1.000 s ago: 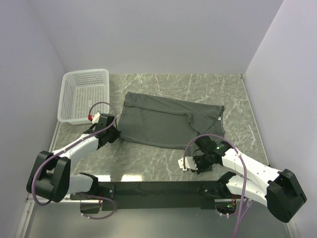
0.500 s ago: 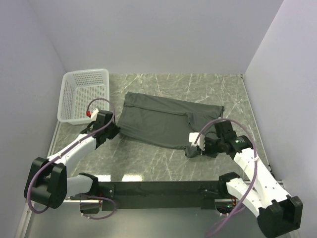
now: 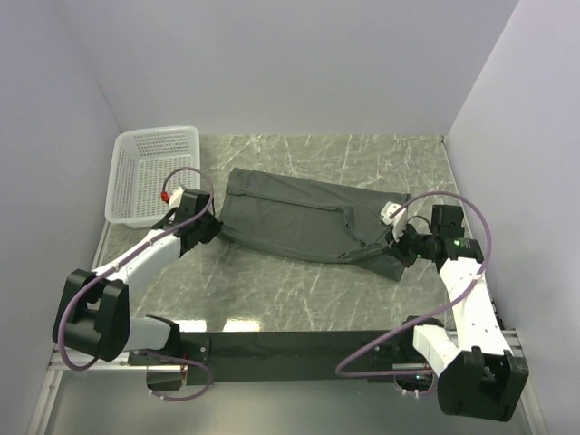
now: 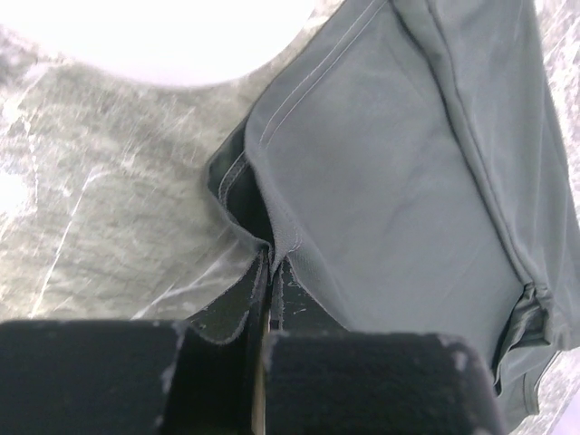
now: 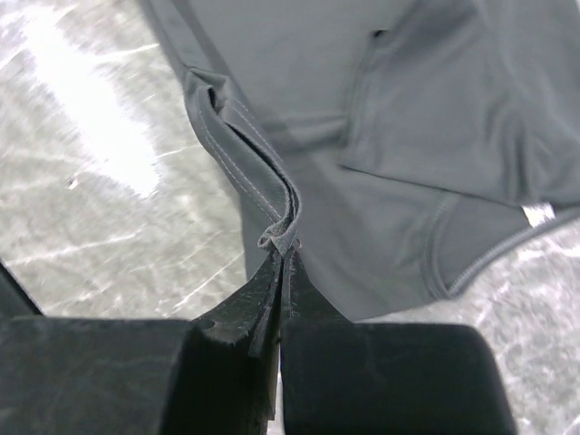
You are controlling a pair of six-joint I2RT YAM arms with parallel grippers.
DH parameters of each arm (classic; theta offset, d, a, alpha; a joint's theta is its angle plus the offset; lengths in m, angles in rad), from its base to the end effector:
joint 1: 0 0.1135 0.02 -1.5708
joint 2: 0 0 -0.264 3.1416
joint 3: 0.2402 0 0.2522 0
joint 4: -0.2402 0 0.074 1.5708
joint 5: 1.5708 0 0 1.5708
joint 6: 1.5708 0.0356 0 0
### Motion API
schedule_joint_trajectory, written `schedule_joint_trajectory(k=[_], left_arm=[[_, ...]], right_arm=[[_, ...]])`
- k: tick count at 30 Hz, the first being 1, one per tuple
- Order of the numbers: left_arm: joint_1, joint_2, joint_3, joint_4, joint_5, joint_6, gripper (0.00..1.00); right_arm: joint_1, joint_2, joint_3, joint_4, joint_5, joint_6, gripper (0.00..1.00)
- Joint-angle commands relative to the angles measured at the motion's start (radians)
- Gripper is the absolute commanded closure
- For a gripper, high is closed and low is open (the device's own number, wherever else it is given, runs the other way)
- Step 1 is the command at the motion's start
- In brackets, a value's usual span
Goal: Fold and stack the t-shirts
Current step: Fold the tshirt
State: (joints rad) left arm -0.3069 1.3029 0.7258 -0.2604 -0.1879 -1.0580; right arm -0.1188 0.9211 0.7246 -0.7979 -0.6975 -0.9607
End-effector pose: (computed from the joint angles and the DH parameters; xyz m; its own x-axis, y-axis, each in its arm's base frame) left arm 0.2509 -0.0725 0.2038 -0.5023 -0.7388 -0.4493 -0.5300 0.6736 -0.5151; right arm 0.1690 0.0029 0.2498 -0.2666 -0.6008 -0.7536 -0.8294 0.5413 -0.1381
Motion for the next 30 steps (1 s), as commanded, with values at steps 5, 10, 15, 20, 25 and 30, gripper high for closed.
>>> schedule_joint_trajectory(k=[5, 10, 15, 20, 25, 30], left_arm=[[0.017, 0.076, 0.121, -0.003, -0.025, 0.038, 0.99], [0.022, 0.145, 0.199, -0.01, -0.022, 0.053, 0.99], [0.022, 0.223, 0.28, -0.022, -0.025, 0.073, 0.99], [0.023, 0.298, 0.346, -0.034, -0.033, 0.095, 0.99], [0.023, 0.363, 0.415, -0.051, -0.042, 0.116, 0.99], [0.028, 0.423, 0.46, -0.062, -0.05, 0.127, 0.99]], right_arm=[[-0.099, 0.081, 0.082, 0.092, -0.062, 0.074, 1.0], [-0.131, 0.145, 0.119, 0.108, -0.079, 0.083, 1.0], [-0.139, 0.197, 0.156, 0.147, -0.074, 0.129, 1.0], [-0.139, 0.258, 0.2, 0.144, -0.083, 0.14, 1.0], [-0.14, 0.311, 0.245, 0.135, -0.085, 0.142, 1.0], [-0.139, 0.357, 0.283, 0.126, -0.089, 0.142, 1.0]])
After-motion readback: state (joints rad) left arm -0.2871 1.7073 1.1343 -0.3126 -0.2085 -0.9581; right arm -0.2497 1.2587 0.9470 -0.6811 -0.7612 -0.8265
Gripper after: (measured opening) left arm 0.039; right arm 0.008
